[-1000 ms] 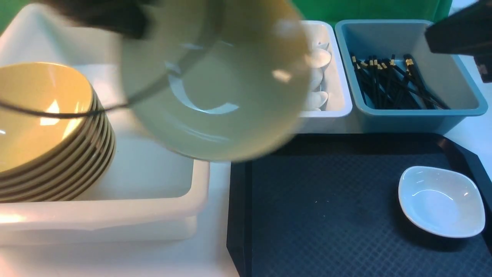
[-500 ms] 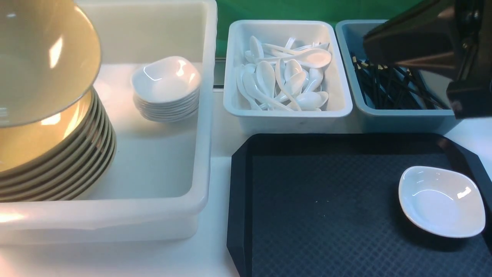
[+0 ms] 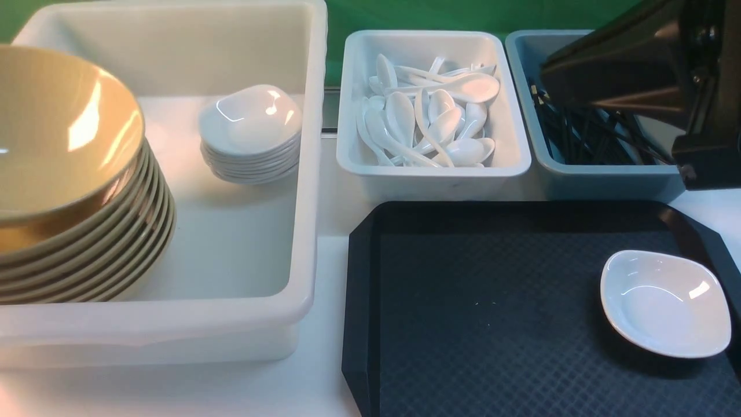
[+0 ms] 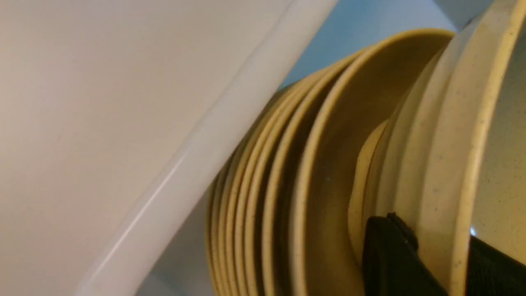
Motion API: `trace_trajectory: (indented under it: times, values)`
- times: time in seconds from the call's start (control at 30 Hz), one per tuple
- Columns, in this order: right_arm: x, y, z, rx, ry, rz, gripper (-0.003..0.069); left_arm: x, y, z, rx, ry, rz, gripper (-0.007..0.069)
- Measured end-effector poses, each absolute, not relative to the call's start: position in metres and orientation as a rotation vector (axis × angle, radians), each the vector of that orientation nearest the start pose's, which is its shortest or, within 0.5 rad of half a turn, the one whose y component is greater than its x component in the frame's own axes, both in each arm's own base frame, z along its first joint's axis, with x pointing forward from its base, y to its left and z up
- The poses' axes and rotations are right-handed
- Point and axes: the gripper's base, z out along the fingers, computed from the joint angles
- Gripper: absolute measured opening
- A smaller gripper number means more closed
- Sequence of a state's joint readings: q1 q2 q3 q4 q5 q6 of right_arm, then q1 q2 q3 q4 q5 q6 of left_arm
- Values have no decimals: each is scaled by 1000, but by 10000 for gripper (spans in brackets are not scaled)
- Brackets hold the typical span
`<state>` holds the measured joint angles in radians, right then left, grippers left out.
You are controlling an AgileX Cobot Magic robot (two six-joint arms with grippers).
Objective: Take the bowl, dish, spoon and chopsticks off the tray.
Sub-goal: Use the left arm to put the noodle bowl into the large storage box on the left
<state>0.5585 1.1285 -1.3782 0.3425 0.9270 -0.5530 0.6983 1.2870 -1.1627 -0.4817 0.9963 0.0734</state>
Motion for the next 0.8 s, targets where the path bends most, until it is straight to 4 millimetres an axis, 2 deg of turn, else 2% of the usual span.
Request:
trace_trajectory:
  times: [0.13,0.27,0.33,0.53,0.63,0.73,0.8]
  values:
    - [173,136,454,-1068,1819,404,35,217,140,345,-923,2314,-244,131]
    - [174,137,455,-1070,1796,392,35,223,130,344,-825,2388,-179,331]
    - [175,137,455,-1075,1785,384,35,225,124,343,-756,2450,-104,462]
    - [176,138,454,-1076,1787,384,35,217,120,340,-694,2609,110,657]
    - [176,138,454,-1076,1787,382,35,212,120,348,-688,2623,154,658]
    - [177,138,456,-1064,1774,380,35,206,108,377,-642,2571,161,657]
    - [178,138,456,-1059,1771,380,35,205,91,398,-562,2515,114,651]
